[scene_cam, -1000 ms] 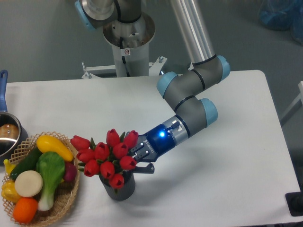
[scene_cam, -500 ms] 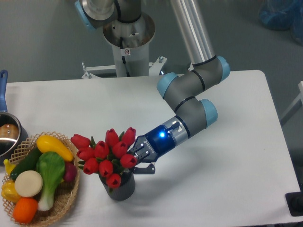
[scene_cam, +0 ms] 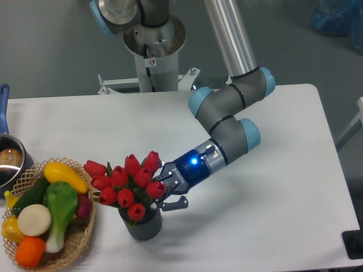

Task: Insert the flowers into the vase
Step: 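Lower the bouquet stems down into the black vase, then open the gripper to release the tulips and back away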

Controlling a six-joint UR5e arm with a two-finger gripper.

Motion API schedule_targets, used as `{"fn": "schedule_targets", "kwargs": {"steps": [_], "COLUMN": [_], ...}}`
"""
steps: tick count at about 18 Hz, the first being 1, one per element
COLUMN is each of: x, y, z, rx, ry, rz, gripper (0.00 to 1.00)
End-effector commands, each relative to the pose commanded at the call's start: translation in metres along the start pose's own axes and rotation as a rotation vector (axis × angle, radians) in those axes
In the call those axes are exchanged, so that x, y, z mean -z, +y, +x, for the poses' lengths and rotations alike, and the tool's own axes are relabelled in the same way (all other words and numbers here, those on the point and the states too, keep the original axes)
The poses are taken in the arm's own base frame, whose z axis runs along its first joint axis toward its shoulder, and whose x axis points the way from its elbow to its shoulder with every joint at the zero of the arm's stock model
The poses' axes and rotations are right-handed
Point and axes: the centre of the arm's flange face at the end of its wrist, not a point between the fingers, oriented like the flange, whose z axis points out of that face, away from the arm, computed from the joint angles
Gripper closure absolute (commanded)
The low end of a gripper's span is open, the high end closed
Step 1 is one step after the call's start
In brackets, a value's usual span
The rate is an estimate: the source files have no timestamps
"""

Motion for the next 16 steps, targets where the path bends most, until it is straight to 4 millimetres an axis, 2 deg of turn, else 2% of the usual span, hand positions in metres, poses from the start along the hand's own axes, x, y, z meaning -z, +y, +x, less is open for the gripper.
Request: {"fn": "schedule_targets", "kwargs": {"steps": [4,7,10,13,16], "x": [0.001,0.003,0.004,0.008,0.020], "y": [0.003,0.005,0.006,0.004,-0.008], "z": [0.003,0.005,0.007,0.005,0.004], "rx": [0.008,0.014,0.019,0.014,-0.012], "ry": [-0.001,-0.004,-0.006,-0.013,-0.033], "rz": [-0.005,-0.004,-0.004,-0.004,-0.008], "gripper": [0.25,0.23,0.17,0.00,0.00]}}
